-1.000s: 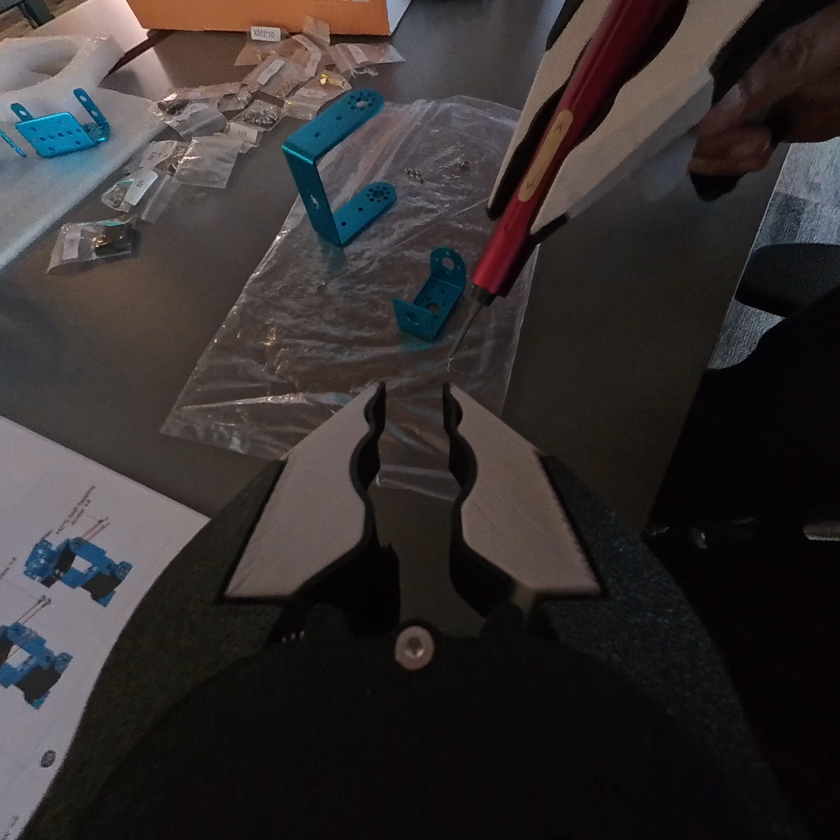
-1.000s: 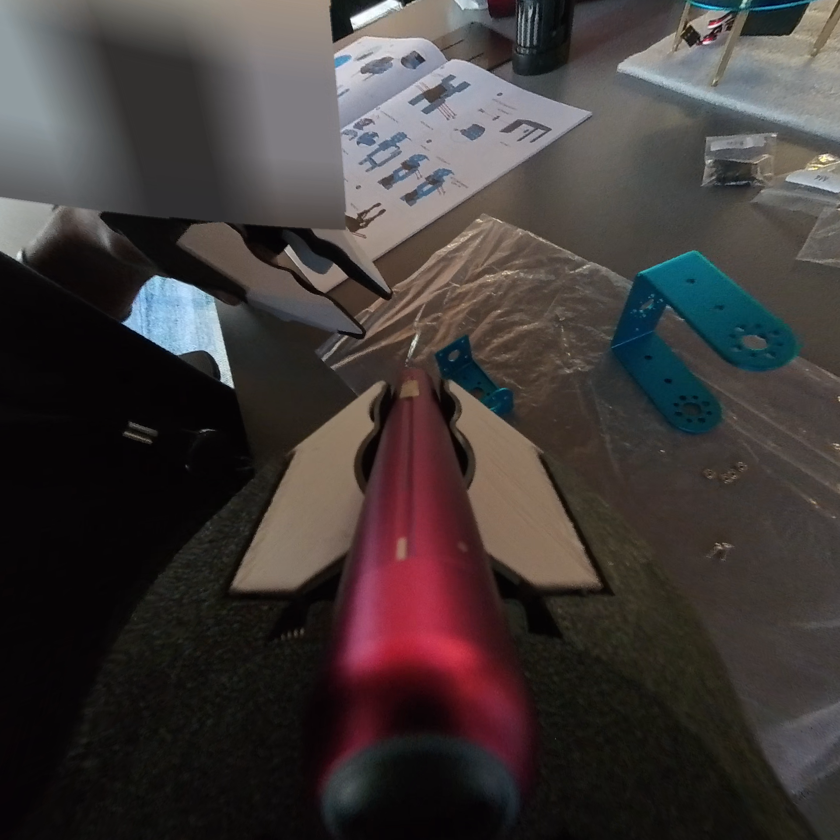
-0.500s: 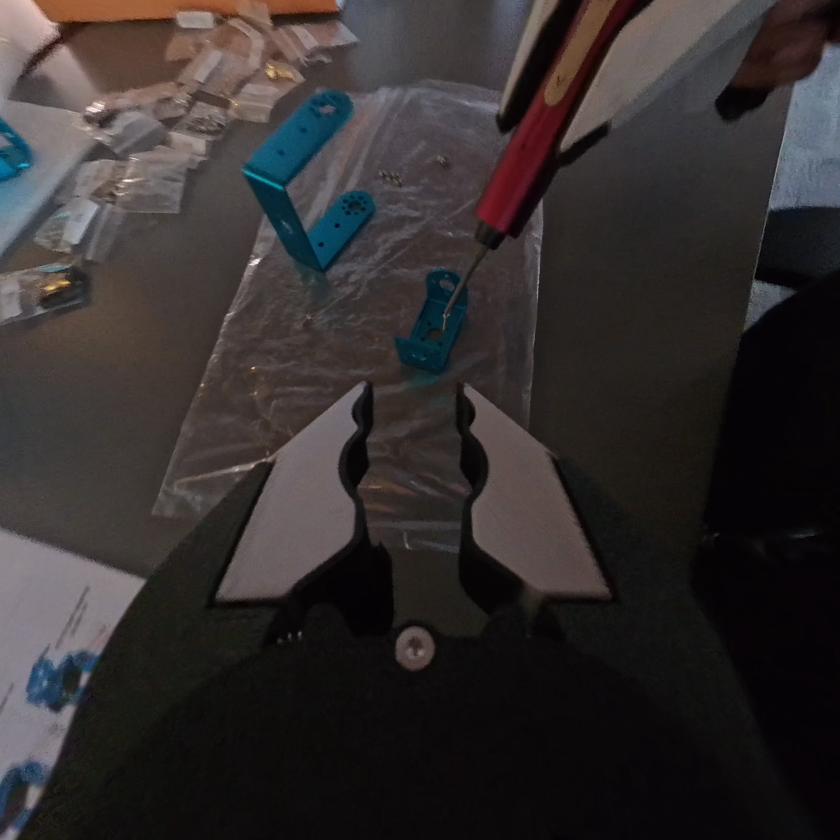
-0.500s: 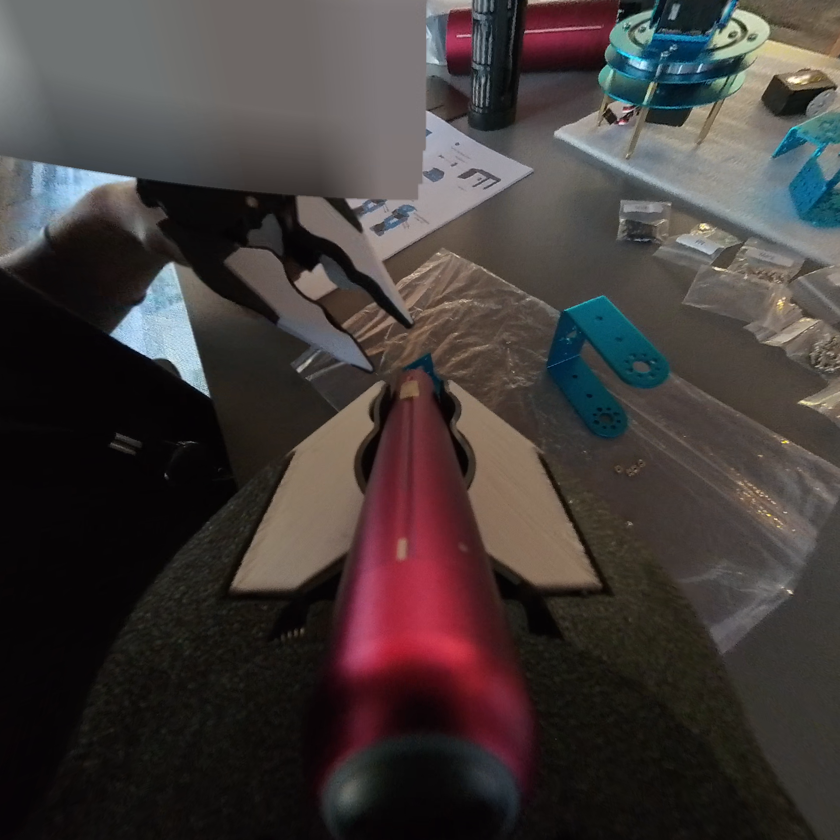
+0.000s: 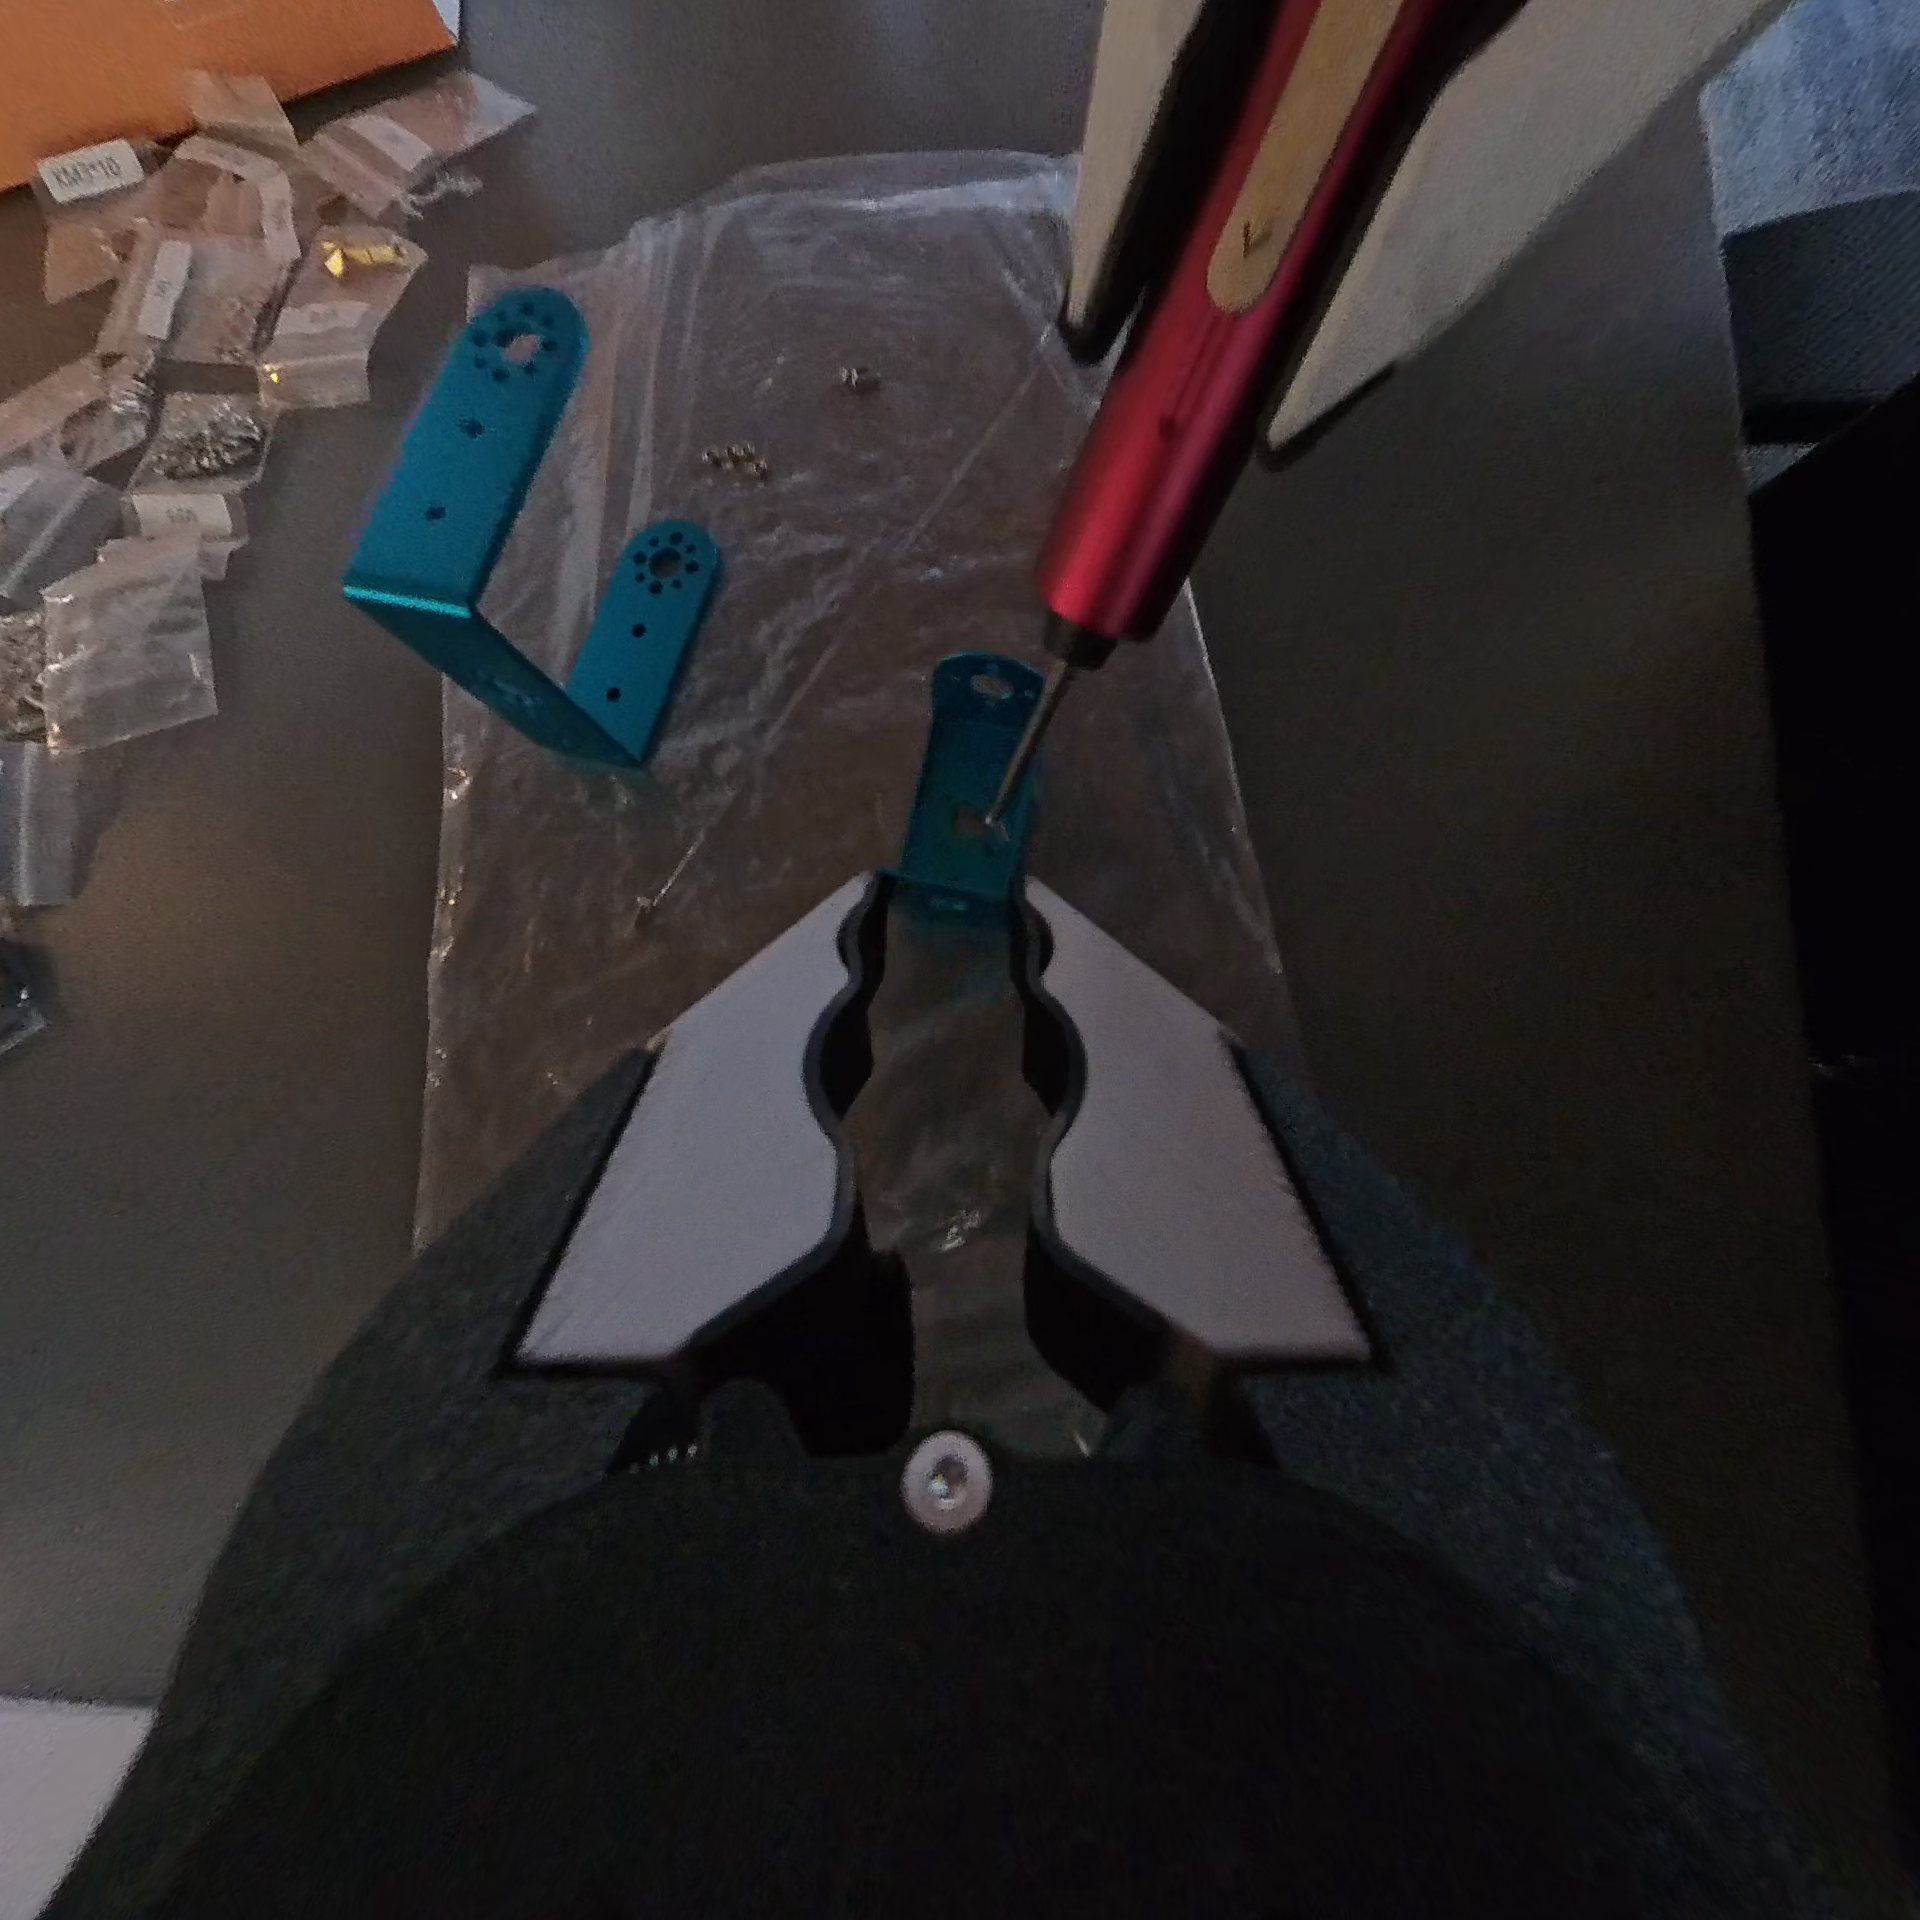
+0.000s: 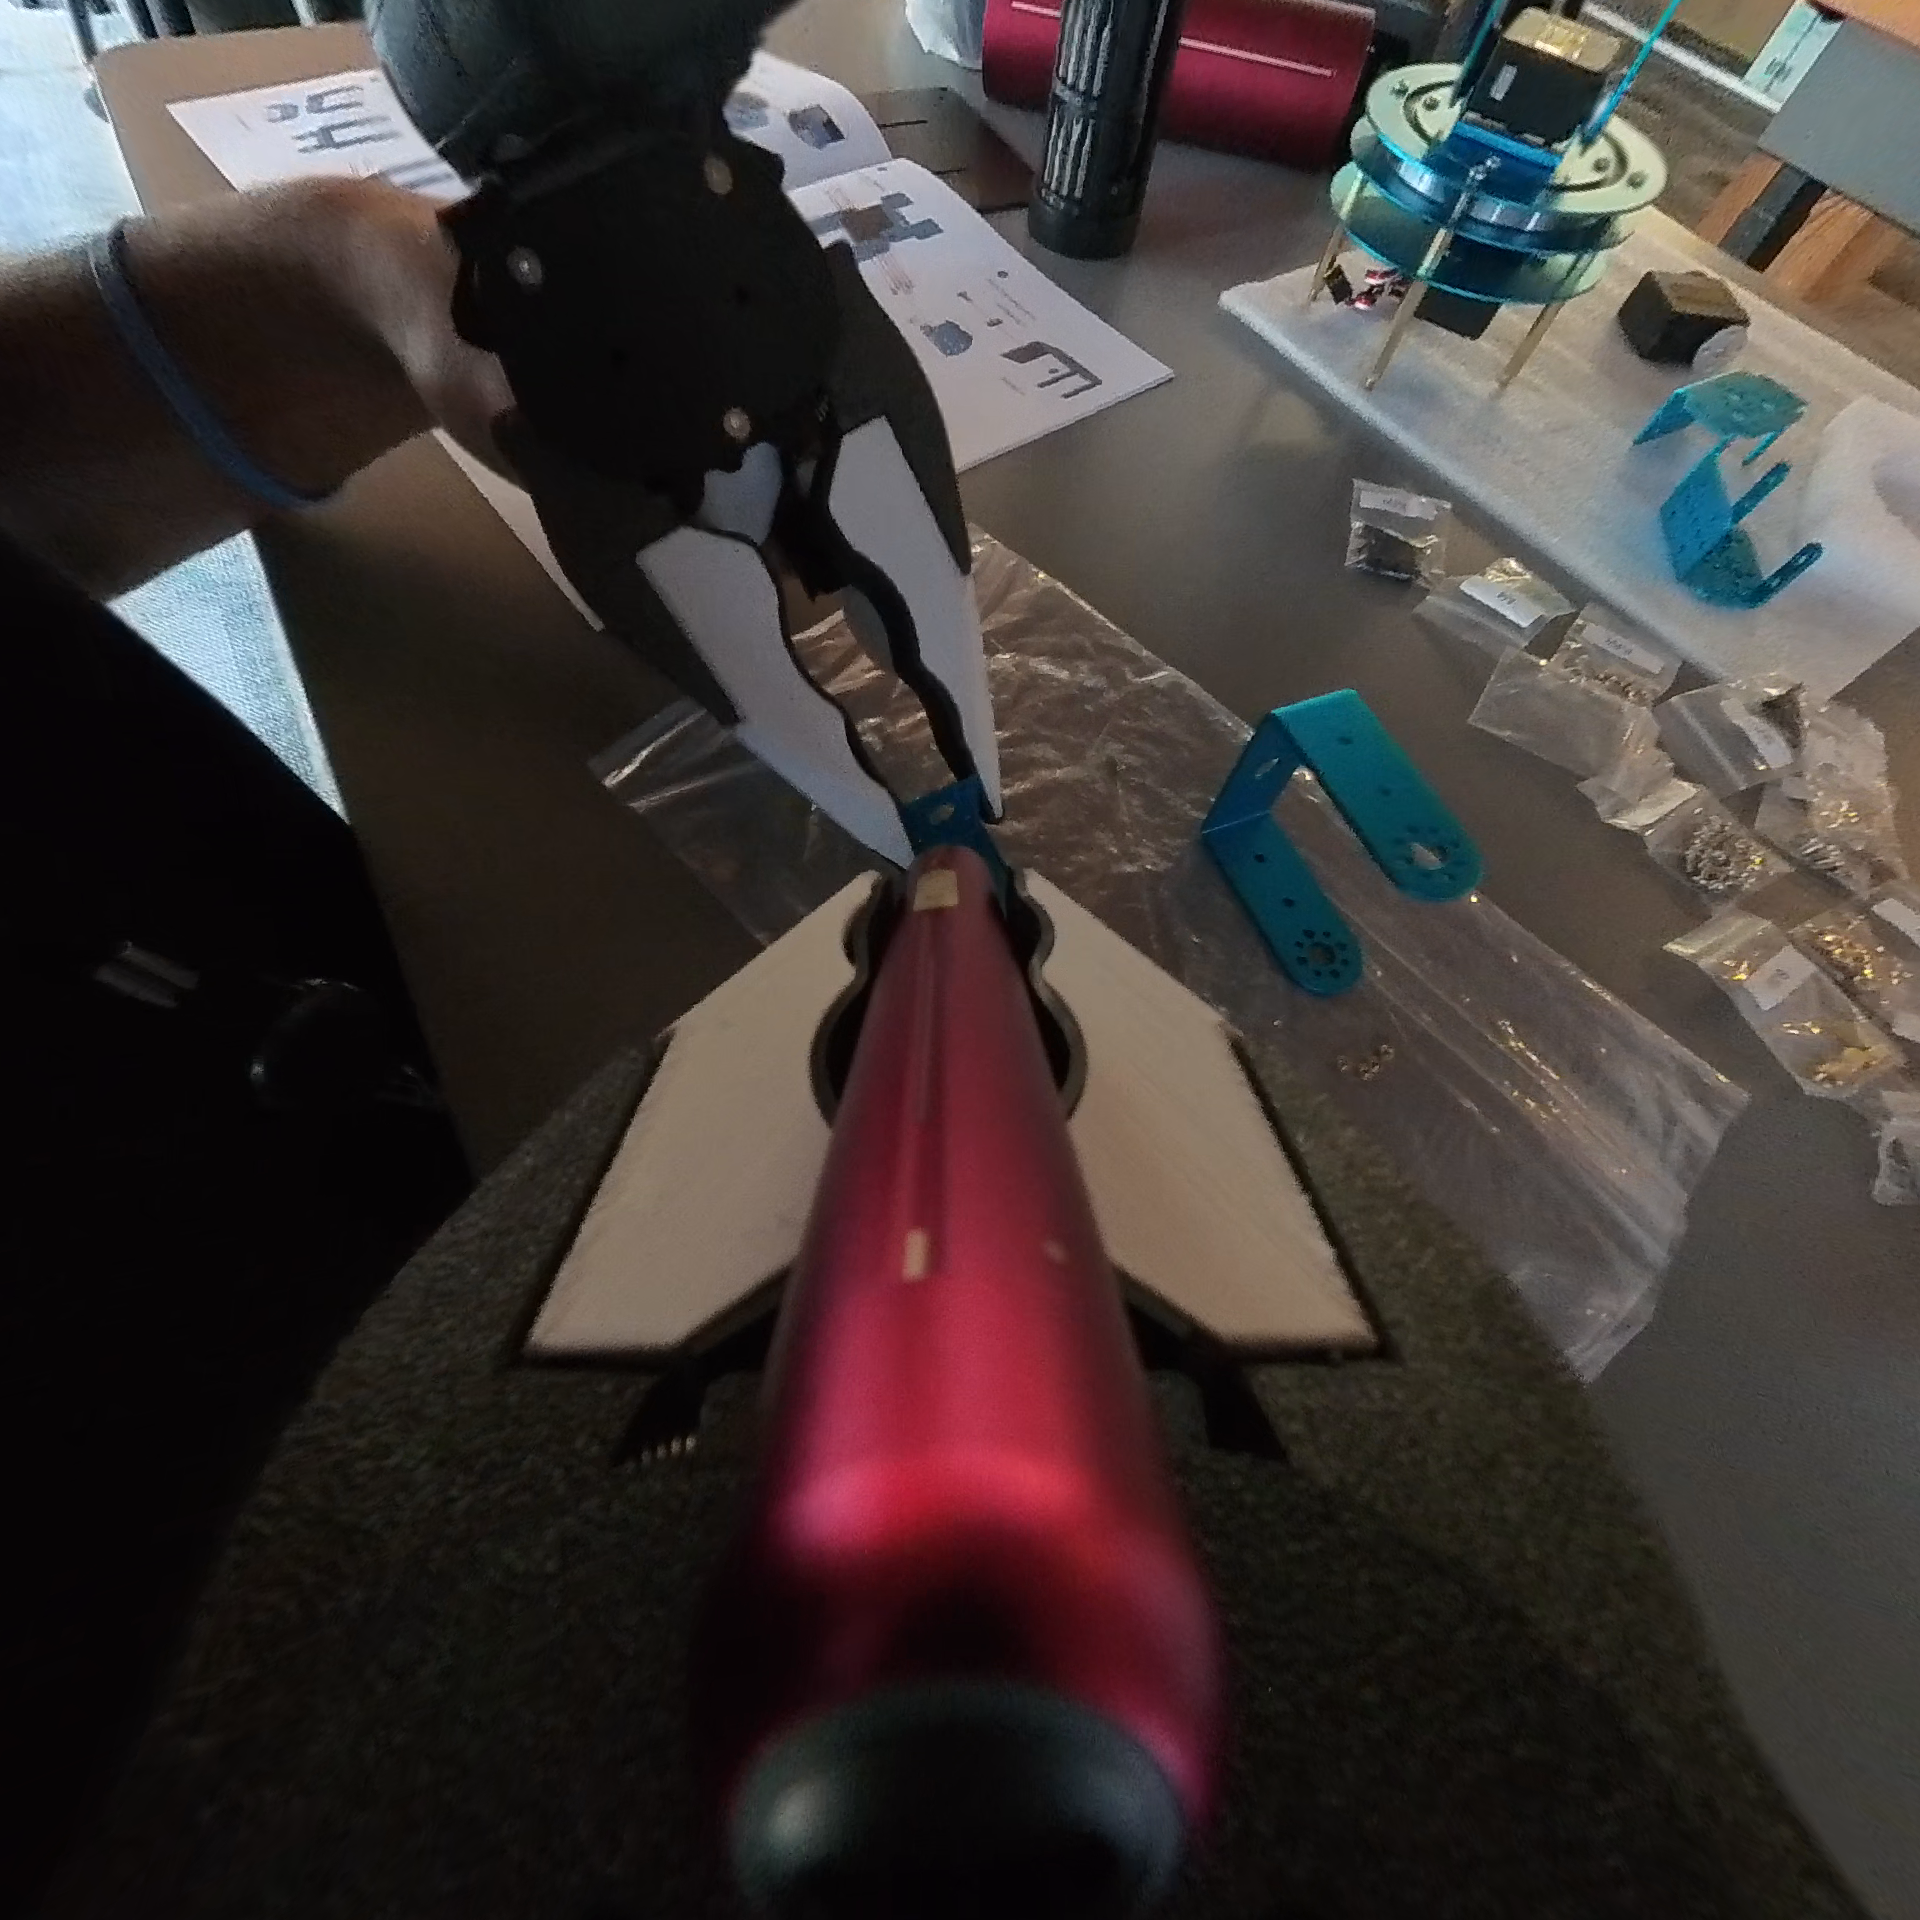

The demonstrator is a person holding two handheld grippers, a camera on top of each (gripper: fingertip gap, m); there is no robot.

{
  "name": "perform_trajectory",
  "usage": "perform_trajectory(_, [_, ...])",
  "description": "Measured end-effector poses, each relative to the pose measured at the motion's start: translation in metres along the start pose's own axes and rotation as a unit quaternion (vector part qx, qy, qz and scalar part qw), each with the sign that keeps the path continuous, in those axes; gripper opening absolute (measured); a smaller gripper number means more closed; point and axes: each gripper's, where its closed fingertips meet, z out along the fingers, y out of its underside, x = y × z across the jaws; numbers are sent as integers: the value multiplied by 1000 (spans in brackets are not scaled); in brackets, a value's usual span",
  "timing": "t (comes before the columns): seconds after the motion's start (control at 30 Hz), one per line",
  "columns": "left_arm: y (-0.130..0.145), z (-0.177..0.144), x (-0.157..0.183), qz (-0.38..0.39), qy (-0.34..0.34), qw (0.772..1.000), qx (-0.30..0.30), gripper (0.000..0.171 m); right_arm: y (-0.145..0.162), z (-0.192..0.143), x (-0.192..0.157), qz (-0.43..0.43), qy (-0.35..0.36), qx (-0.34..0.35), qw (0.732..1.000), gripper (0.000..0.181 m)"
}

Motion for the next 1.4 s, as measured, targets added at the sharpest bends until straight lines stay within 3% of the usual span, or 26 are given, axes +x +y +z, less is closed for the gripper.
perform_trajectory(0.37, [1,-6,2,-50,18,999,5,22,-2,1,-6,-95,26,-20,995,23])
perform_trajectory(1.4, [0,-5,6,-46,19,999,-1,22,2,7,-16,-114,14,-42,992,21])
